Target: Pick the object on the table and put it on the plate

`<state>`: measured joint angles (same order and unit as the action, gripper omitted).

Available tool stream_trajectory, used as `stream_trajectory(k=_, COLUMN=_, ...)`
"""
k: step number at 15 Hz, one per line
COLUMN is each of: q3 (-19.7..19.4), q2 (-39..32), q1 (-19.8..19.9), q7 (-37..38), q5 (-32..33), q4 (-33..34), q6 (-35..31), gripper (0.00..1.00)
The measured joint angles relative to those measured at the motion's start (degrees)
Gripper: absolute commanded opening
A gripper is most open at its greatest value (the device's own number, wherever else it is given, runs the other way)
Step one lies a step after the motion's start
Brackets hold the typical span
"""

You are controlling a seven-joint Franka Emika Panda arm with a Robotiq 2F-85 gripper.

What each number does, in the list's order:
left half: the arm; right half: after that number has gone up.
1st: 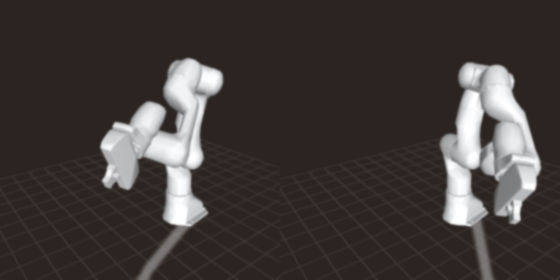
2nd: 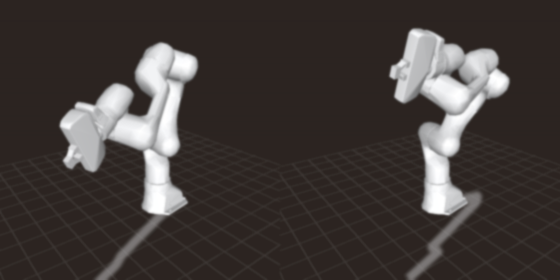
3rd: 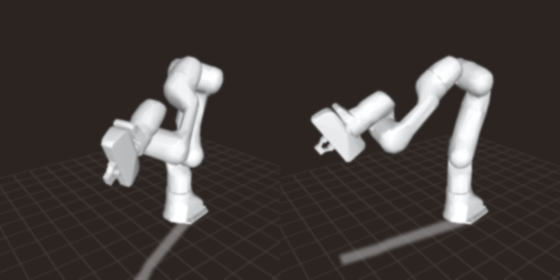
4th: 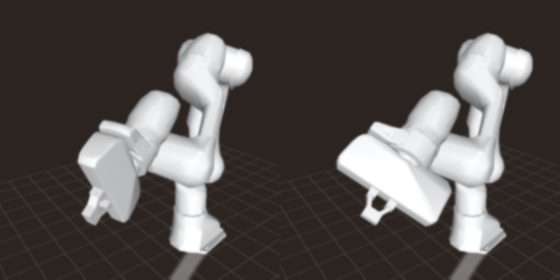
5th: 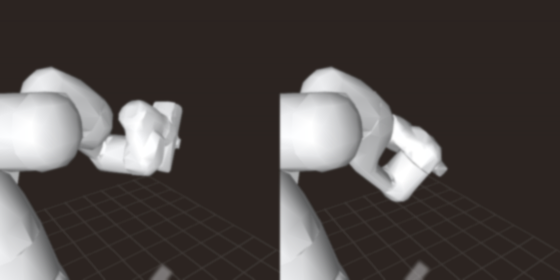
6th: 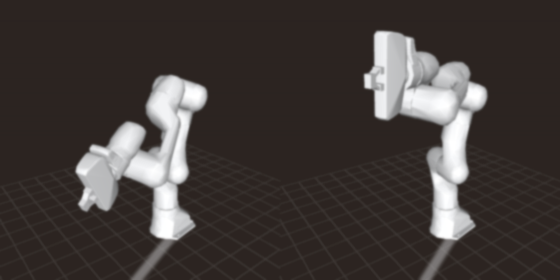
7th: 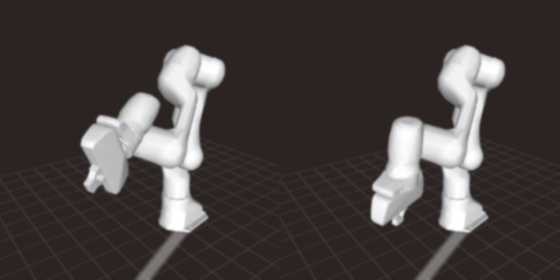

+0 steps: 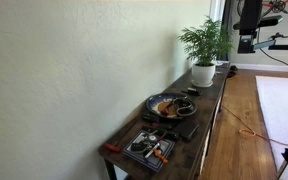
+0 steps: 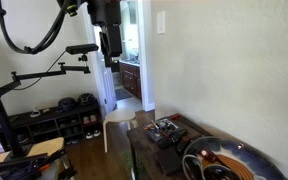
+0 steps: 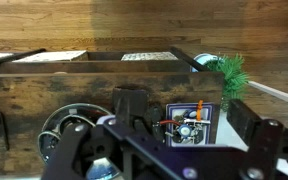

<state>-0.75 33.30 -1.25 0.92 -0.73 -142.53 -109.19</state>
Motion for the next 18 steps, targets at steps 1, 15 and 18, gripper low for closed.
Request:
stream_trajectory(k=1, q3=0.0, q2=0.0, q1=0.0, q7=0.0, q5=0.0, q4=0.0, q6=0.0, gripper=1.00)
stream_trajectory(k=15, q3=0.0, q2=-1.1, q1=0.0, q7=0.0, q5=0.0, q4=0.1, q6=-0.8, gripper=1.00)
stream_trajectory(k=18, q3=0.3, q2=-4.2, q1=0.0, q7=-0.1, q5=0.0, q4=0.4, q6=-4.1, gripper=1.00)
